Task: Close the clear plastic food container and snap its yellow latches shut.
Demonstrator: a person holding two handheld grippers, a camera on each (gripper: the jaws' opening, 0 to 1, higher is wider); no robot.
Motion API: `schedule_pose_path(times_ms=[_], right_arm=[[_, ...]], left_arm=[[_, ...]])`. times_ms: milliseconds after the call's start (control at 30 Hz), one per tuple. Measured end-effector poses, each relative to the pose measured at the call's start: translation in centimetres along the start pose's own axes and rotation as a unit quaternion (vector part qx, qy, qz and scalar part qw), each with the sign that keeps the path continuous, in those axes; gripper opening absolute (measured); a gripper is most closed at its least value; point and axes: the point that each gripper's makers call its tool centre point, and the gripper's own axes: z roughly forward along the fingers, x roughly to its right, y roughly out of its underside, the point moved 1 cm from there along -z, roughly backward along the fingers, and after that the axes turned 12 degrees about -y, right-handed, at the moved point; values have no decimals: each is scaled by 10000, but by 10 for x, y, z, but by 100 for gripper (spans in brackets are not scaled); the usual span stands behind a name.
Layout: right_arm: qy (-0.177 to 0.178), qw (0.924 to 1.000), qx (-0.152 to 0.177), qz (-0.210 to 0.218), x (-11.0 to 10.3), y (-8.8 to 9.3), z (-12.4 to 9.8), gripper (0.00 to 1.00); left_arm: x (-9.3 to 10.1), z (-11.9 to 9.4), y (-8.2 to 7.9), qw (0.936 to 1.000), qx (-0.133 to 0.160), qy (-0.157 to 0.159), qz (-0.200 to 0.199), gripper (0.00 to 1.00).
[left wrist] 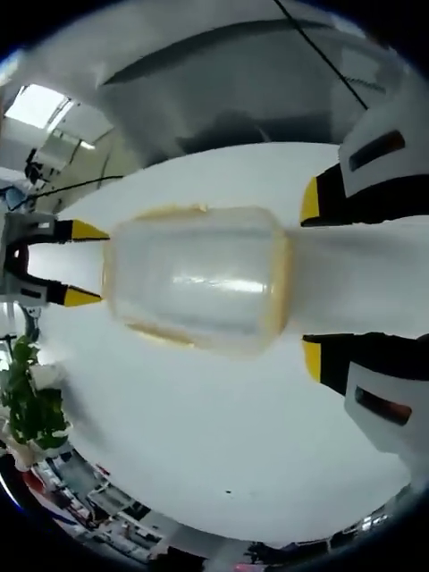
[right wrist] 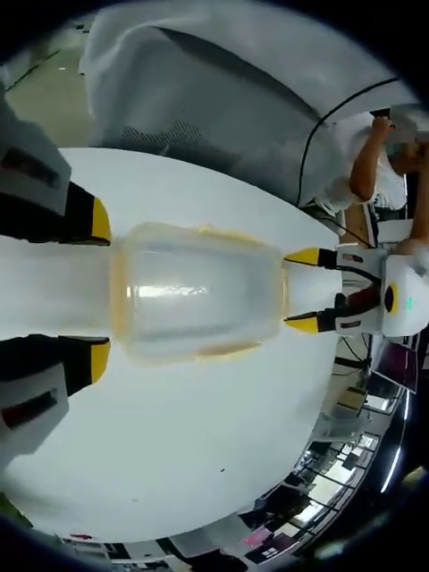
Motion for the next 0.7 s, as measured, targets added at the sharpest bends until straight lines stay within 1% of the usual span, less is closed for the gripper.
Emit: schedule_pose_path(times_ms=[67,133,200,300,367,400,433,467,500,533,567,600,633,667,700], right_arm=[[41,10000,-10,-28,-1,-1,-2,39],[127,9999,16,-11,0,-4,-4,38],[166,9997,170,96,-2,-10,-6,35],[204,9977,483,441,-3,-18,-7,35],[287,9958,531,690,-1,-16,-8,35],[378,9936,588,892,2,-16,-8,33],[542,9909,599,1076,7,-15,-9,30],[683,9868,688,1298,11,-15,-10,27],[666,9844,828,1405,11,-19,-9,28],[640,9810,920,1583,9,-21,-9,31],[599,9750,1004,1887,8,-22,-8,34],[597,9728,985,2009,8,-21,-6,37],[551,9693,888,2225,5,-18,-4,37],[563,9656,835,2398,5,-15,-4,35],[604,9526,1003,2809,7,-15,-3,32]], left_arm=[[0,-2,1,10000,10,-11,-75,53],[2,-4,1,9995,25,27,-301,53],[2,-6,-4,9976,118,12,-686,50],[-2,-9,-12,9903,294,-73,-1354,49],[-2,-11,-16,9824,387,-30,-1829,49],[-3,-11,-15,9782,387,-43,-2038,48],[-4,-11,-14,9764,402,-54,-2123,46],[-3,-12,-15,9731,426,-86,-2262,46],[-5,-11,-14,9698,425,-168,-2396,46],[-6,-11,-14,9669,420,-195,-2509,47],[-5,-11,-15,9589,433,-147,-2801,47],[-6,-11,-15,9516,460,-156,-3034,46],[-7,-10,-16,9460,501,-160,-3198,46],[-7,-10,-16,9398,490,-140,-3380,45],[-7,-8,-16,9336,500,-146,-3545,44]])
